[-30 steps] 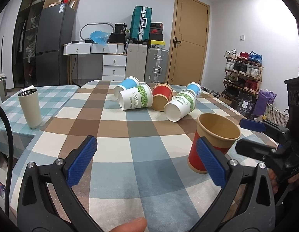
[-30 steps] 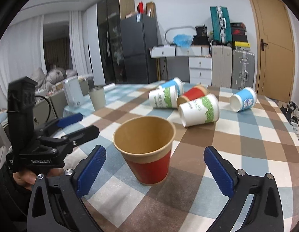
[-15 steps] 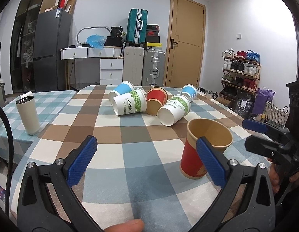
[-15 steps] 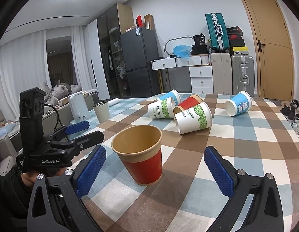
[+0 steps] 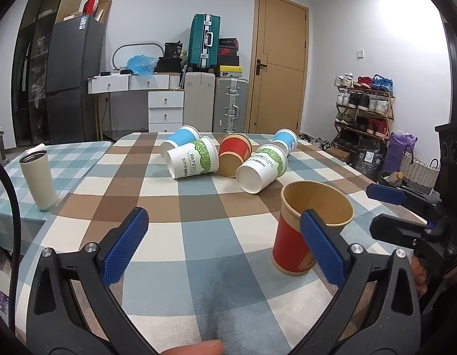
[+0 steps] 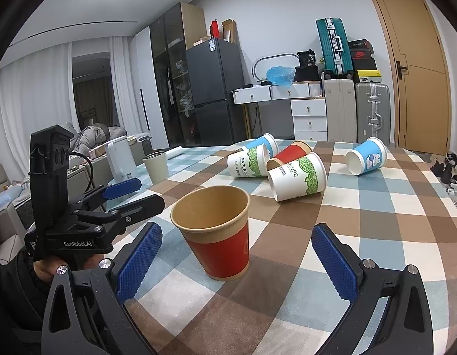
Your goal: Flip cup upright
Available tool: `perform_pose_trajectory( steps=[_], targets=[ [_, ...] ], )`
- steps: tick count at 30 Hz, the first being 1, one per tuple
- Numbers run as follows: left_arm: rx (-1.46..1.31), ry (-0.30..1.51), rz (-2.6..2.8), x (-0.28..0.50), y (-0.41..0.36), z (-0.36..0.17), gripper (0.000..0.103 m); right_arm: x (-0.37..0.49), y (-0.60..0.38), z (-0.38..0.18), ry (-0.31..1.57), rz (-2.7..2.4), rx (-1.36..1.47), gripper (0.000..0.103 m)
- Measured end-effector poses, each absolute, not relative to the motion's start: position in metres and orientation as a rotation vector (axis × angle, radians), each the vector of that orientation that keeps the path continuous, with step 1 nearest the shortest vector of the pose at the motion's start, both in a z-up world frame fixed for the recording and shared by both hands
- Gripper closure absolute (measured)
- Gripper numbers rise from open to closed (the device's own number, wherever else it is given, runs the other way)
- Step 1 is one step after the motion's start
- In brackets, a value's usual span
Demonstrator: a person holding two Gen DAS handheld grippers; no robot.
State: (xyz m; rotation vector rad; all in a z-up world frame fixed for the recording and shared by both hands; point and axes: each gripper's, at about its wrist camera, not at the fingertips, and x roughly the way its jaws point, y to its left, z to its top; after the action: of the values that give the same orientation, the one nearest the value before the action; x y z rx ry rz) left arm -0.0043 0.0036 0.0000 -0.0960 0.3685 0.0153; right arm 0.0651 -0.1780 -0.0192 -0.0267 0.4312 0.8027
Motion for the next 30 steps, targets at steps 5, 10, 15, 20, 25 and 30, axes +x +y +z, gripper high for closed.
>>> perform_pose_trajectory(
  steps=[5, 10, 15, 20, 25, 30],
  targets=[
    [-0.096, 0.367, 0.015, -0.0046, 0.0039, -0.0001, 0.001, 0.0651, -0.1787, -0.0199, 0.431, 0.800, -0.025, 0.000],
    [-0.097, 0.366, 0.017, -0.0052, 0.0042, -0.0016, 0.001, 0.0642, -0.1786, -0.0199, 0.430, 0.799, -0.030, 0.000],
    [-0.097, 0.363, 0.020, -0.0058, 0.0038, -0.0033, 0.001, 0.0651, -0.1783, -0.0201, 0.433, 0.802, -0.030, 0.000],
    [-0.100, 0.363, 0.020, -0.0061, 0.0033, -0.0037, 0.001, 0.0651, -0.1776, -0.0200, 0.433, 0.802, -0.030, 0.000],
    [-0.094, 0.361, 0.019, -0.0061, 0.0025, -0.0037, 0.001, 0.0647, -0.1772, -0.0199, 0.431, 0.801, -0.033, 0.000],
    [-0.097, 0.361, 0.019, -0.0062, 0.0031, -0.0037, 0.001, 0.0647, -0.1776, -0.0199, 0.431, 0.800, -0.032, 0.000]
  ],
)
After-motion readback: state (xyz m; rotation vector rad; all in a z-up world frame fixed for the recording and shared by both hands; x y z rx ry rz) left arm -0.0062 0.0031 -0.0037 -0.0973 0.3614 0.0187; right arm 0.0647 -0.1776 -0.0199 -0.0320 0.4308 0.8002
